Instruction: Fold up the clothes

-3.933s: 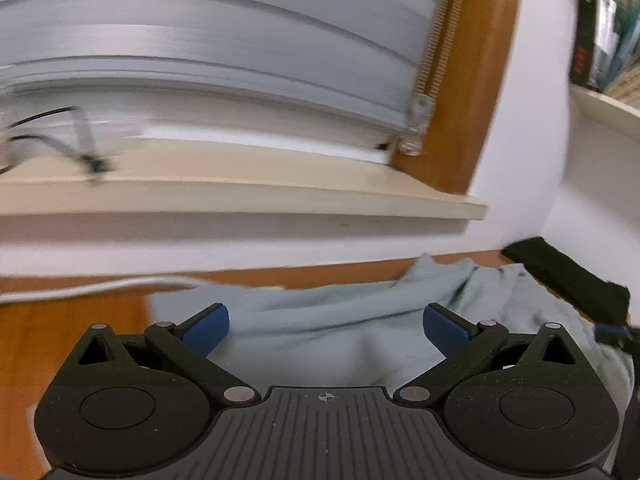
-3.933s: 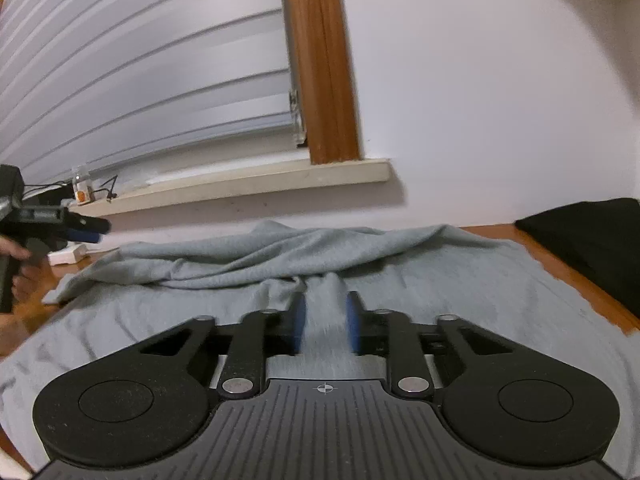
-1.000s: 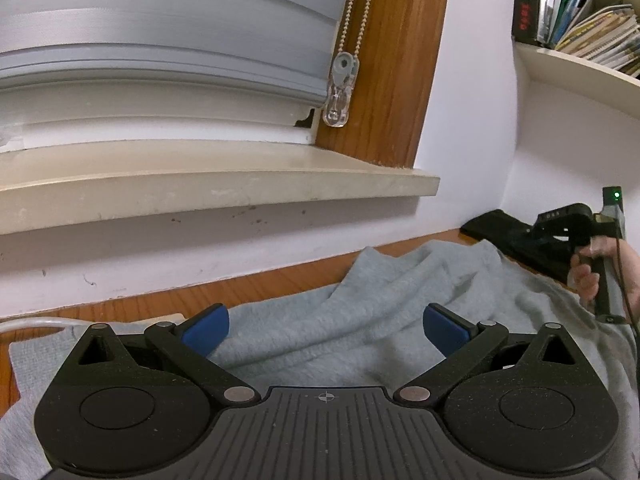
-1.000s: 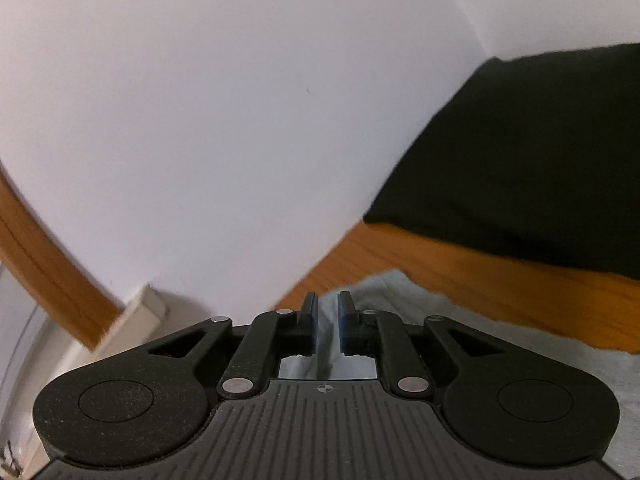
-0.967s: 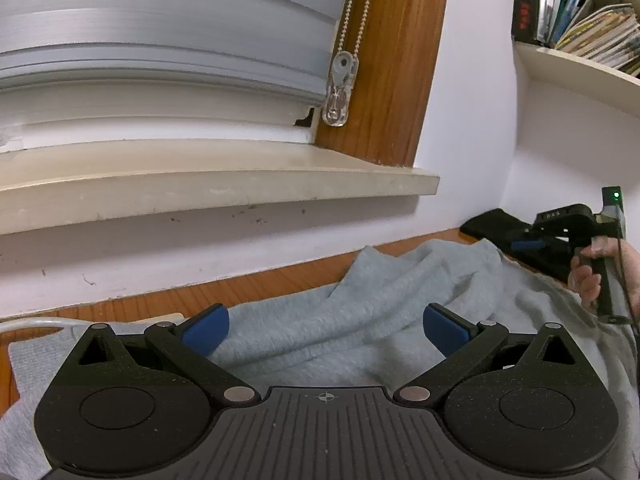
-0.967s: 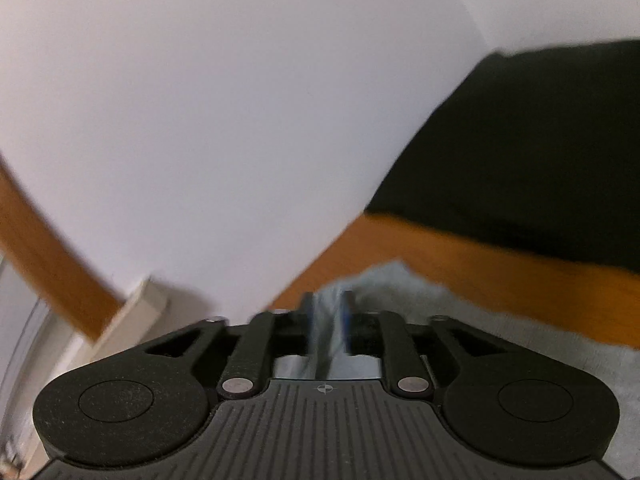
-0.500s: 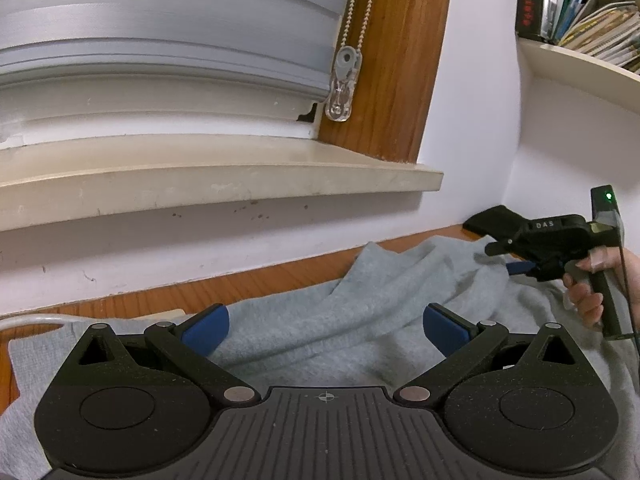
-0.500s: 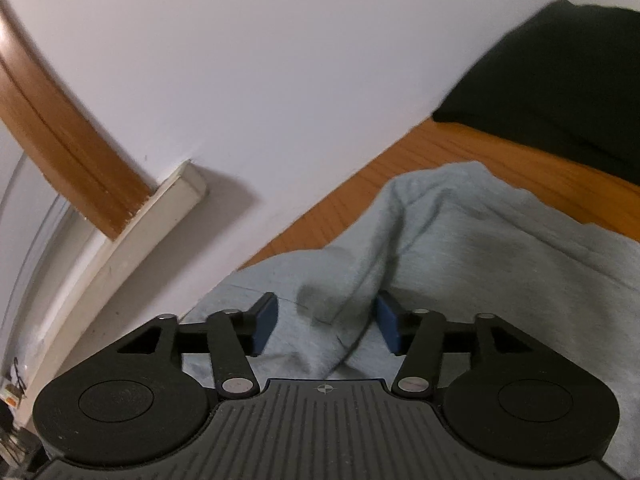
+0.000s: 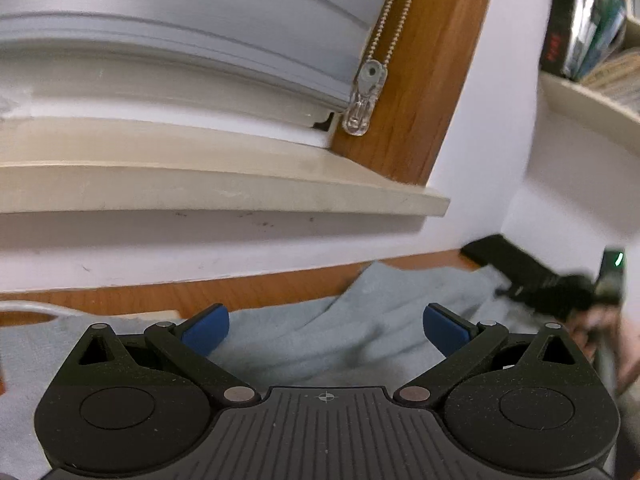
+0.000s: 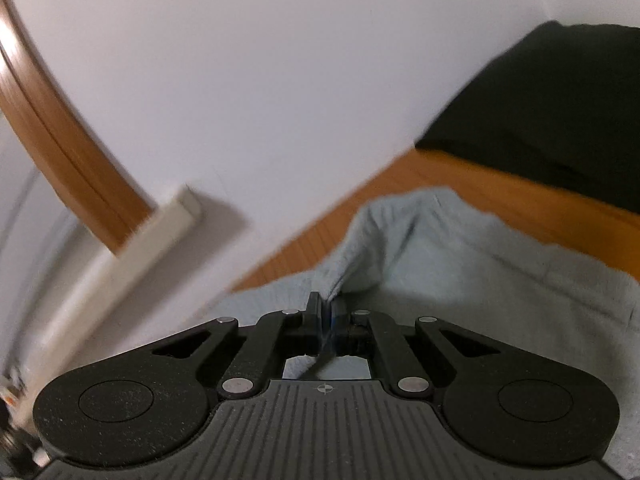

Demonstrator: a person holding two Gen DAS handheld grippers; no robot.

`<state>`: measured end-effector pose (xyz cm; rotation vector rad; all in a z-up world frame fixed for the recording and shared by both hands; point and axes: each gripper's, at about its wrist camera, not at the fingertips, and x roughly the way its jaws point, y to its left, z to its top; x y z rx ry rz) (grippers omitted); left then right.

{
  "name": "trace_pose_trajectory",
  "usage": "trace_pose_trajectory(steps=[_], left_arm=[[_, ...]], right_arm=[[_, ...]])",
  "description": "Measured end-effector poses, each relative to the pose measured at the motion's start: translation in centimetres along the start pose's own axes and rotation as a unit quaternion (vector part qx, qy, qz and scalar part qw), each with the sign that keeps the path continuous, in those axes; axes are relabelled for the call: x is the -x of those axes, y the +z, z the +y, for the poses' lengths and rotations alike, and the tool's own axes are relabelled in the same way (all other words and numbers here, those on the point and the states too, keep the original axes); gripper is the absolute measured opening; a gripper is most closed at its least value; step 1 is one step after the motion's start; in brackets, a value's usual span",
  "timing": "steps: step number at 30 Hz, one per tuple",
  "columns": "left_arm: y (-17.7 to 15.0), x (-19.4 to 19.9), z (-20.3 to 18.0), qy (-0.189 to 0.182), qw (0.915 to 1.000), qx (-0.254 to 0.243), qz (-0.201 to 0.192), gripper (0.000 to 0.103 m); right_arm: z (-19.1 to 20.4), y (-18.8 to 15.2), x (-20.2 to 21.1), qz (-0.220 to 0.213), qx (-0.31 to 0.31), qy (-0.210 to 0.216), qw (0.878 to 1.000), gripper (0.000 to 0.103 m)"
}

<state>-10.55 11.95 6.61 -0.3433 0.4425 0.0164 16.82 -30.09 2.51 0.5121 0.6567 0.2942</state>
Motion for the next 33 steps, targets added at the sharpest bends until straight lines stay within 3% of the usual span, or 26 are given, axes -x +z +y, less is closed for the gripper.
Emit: trace_pose_trajectory(steps=[3,5,9,13,15,20,24,25,26,28,30,33], left_arm=[[1.8,-2.0,-0.9,-0.016,0.9994,-0.006,0.032,0.087],[2.7,-3.7,-1.8,-0.033,0.9978,-0.026,0.05,0.055],[3.6,-7.6,-3.5,-0.023,0.9934,-0.065,0.092,0.054],[3.7,-10.4,-4.2,-0.009,0.9901,-0.074,0.119,0.071],[3.6,-11.5,-4.3,-0.003,0.9881,-0.079,0.132,0.065],[4.2,-12.9,-4.3,-0.01,0.9825,-0.075,0.17,0.026],[4.7,-13.0,-5.3,-0.008,0.9766,-0.11,0.185,0.02],[4.8,-13.0,-5.5,-0.005,0.9759,-0.118,0.184,0.011],[4.9,-12.8,-5.8,-0.003,0.9755,-0.128,0.179,0.009],[5.3,-12.2,-6.7,-0.001,0.9758,-0.15,0.159,0.007],[6.0,-10.5,-7.7,0.006,0.9786,-0.175,0.108,0.006],[7.4,-7.3,-8.8,0.007,0.9809,-0.194,0.017,0.007]], right_arm=[[-0.1,-0.4,-0.4,-0.001,0.009,0.006,1.0,0.01],[-0.2,-0.6,-0.5,0.0,0.009,0.02,1.0,0.018],[0.0,-0.6,-0.2,0.002,0.032,0.048,0.998,0.041],[-0.1,-0.6,0.0,0.003,0.031,0.054,0.998,0.042],[-0.4,-0.6,0.1,0.003,0.026,0.059,0.998,0.043],[-1.0,-0.5,0.1,0.004,0.01,0.071,0.997,0.043],[-1.4,-0.5,0.2,0.004,0.003,0.077,0.997,0.043],[-1.4,-0.5,0.2,0.004,0.003,0.078,0.997,0.043],[-1.4,-0.5,0.2,0.005,0.004,0.078,0.997,0.043],[-1.3,-0.5,0.1,0.01,0.01,0.077,0.997,0.032],[-1.1,-0.6,0.0,0.017,0.019,0.08,0.996,0.007],[-1.3,-0.7,0.9,-0.012,0.016,0.093,0.995,0.006]])
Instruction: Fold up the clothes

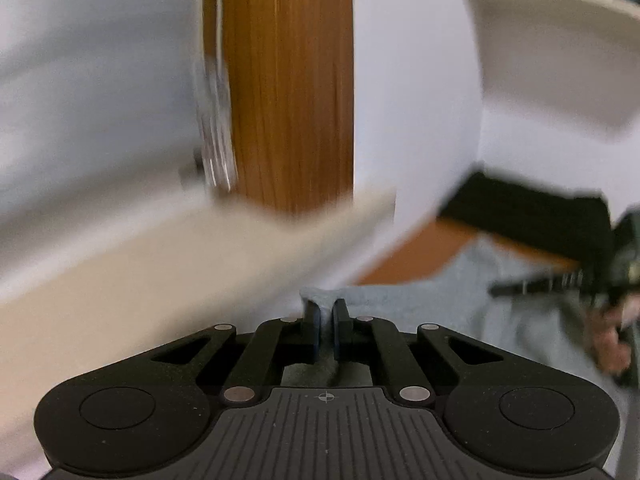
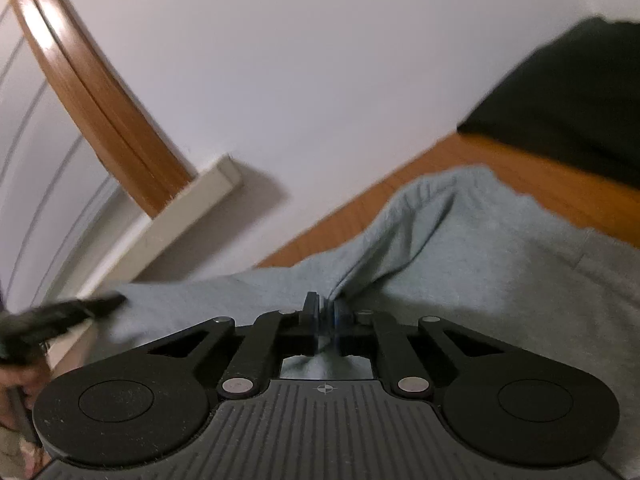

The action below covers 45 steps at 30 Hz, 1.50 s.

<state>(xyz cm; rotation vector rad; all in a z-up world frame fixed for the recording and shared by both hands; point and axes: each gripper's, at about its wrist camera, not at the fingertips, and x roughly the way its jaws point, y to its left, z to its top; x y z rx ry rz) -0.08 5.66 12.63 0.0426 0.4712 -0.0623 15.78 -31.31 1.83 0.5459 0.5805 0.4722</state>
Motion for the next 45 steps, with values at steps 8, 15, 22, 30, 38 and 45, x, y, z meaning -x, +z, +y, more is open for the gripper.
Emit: trace_pose_trajectory(steps=[8,15,22,30,38,45], left_arm=[[-2.5,-3.3,-2.5,0.049,0.9949,-0.074,0.049,0.015],[-4.4,-0.3,-3.8,0.131,0.9849,-0.113,0.008,0.053],[-7.0,1.3,-9.3,0.056,0.9875,-0.147,0.013,0.055],[-9.6,-1.2,-12.3,0.059,0.9805,-0.182,0.046,0.063],[-7.4,-1.5,-10.0,0.041,0.9894,-0.137,0.027,0.002],[-4.6,3.8,-10.6,0.02,0.9916,-0.128,-0.01,0.003]], right_arm=[[-1.3,0.0,1.7,-0.064,-0.045,-0.026,0.997,0.013],[-1.5,0.2,1.0,-0.052,-0.049,-0.03,0.997,0.026],[-1.7,0.1,1.1,-0.053,-0.052,-0.028,0.997,0.03],[-1.8,0.1,1.2,-0.053,-0.053,-0.03,0.997,0.034],[-1.8,0.1,1.3,-0.052,-0.055,-0.028,0.997,0.035],[-1.8,0.1,1.4,-0.054,-0.054,-0.028,0.997,0.035]])
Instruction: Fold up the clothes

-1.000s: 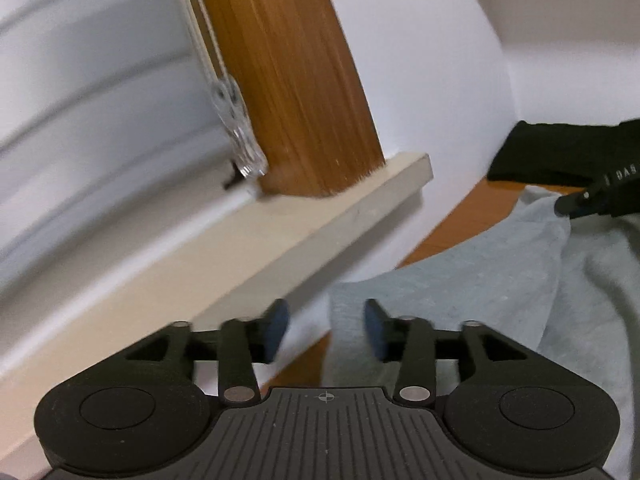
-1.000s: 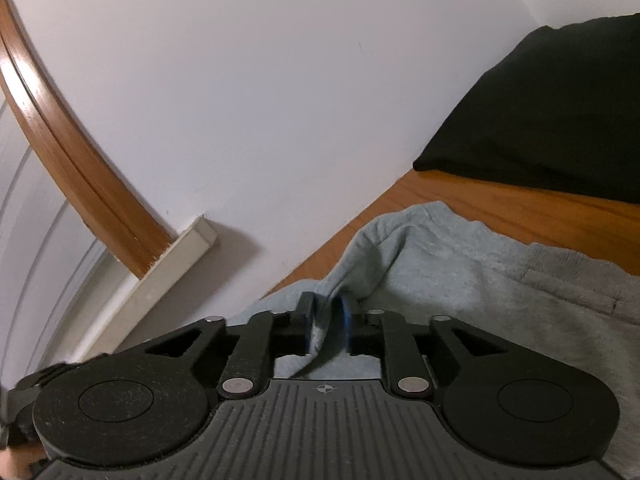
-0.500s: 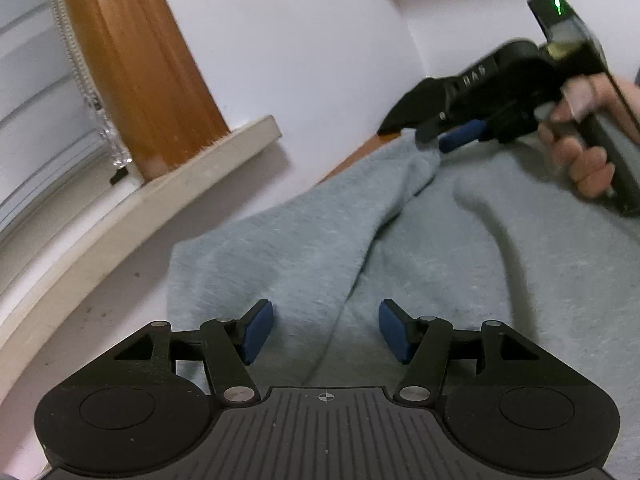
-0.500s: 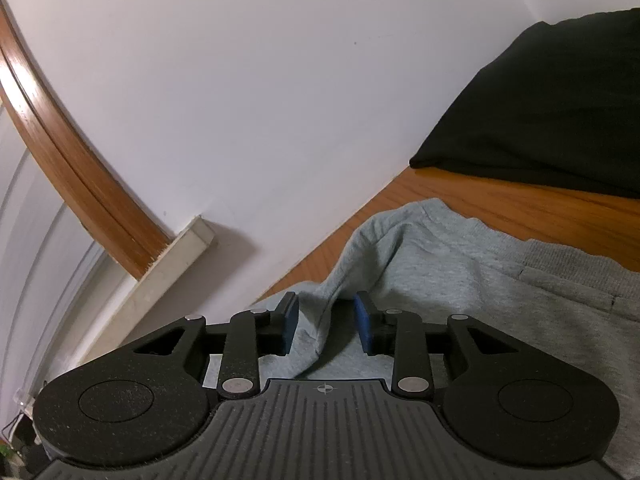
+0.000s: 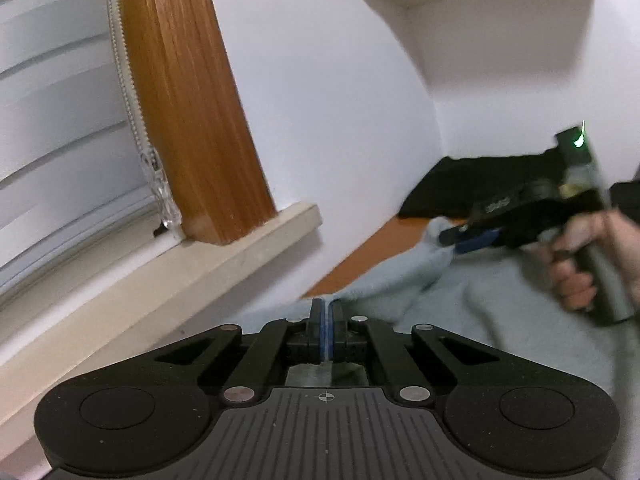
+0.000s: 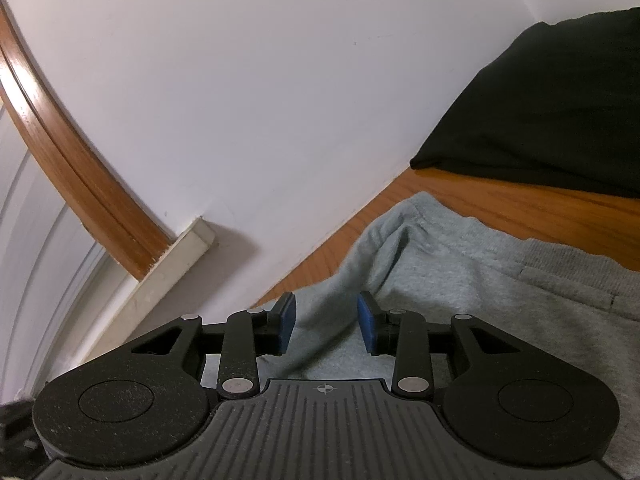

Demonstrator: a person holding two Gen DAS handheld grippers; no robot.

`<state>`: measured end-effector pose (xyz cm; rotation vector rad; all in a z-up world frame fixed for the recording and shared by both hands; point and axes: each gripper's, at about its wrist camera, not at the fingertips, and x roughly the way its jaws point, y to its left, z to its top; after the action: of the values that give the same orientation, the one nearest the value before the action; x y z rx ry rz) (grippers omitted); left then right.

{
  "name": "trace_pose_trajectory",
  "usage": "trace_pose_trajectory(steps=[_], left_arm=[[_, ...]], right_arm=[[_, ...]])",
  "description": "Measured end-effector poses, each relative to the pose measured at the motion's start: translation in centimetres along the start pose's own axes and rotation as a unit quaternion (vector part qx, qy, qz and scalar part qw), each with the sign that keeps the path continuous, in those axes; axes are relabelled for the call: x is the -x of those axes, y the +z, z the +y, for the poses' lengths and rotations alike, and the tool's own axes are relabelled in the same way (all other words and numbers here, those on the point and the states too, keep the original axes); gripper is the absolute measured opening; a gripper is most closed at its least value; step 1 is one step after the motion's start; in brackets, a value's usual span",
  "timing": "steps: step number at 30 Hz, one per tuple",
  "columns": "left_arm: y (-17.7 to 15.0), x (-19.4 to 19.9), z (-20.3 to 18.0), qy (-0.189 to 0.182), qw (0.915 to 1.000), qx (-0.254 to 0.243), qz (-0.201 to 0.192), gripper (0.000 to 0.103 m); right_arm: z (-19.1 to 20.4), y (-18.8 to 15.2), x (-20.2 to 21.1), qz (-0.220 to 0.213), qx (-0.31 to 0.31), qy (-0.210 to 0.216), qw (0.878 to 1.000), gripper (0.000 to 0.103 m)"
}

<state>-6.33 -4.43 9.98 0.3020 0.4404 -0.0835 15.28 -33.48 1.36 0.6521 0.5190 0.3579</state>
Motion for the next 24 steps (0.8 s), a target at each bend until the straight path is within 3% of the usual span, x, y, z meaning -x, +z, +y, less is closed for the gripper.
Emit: trace_pose_trajectory(steps=[3,4,6,7,8,11,18,20,24], left_arm=[[-1.1,-0.4,-2.0,-0.046,0.996,-0.05,0.057,0.012],[-1.6,0.2,-2.1,-0.041,0.9957,-0.062,0.056,0.016],[-2.5,1.5,-1.0,-0.027,0.9971,-0.05,0.05,0.033],[-2.9,2.2,-0.1,-0.02,0.998,-0.036,0.048,0.051],[-3.6,3.0,1.0,-0.007,0.9985,-0.029,0.047,0.057],[-5.8,5.2,3.6,0.037,0.9971,-0.027,0.061,0.057],[-11.0,10.2,8.9,0.097,0.9901,-0.008,0.102,0.061],[-12.2,11.9,9.5,0.108,0.9881,-0.002,0.11,0.068],[-14.1,15.0,9.9,0.118,0.9846,0.007,0.129,0.07]], right_arm=[[0.0,0.0,0.1,-0.002,-0.001,-0.001,1.0,0.035],[-0.1,0.0,0.1,-0.003,-0.002,-0.001,1.0,0.035],[-0.1,0.0,0.2,-0.004,-0.003,-0.002,1.0,0.035],[-0.1,0.0,0.1,-0.003,-0.003,-0.002,1.0,0.035],[-0.1,0.0,0.1,-0.002,-0.002,-0.001,1.0,0.035],[-0.1,0.0,0.1,-0.001,-0.002,-0.001,1.0,0.035],[-0.1,0.1,0.0,-0.001,-0.002,0.0,1.0,0.038],[-0.1,0.1,0.1,-0.001,-0.002,0.0,1.0,0.041],[-0.2,0.1,0.1,-0.001,-0.002,0.0,1.0,0.042]])
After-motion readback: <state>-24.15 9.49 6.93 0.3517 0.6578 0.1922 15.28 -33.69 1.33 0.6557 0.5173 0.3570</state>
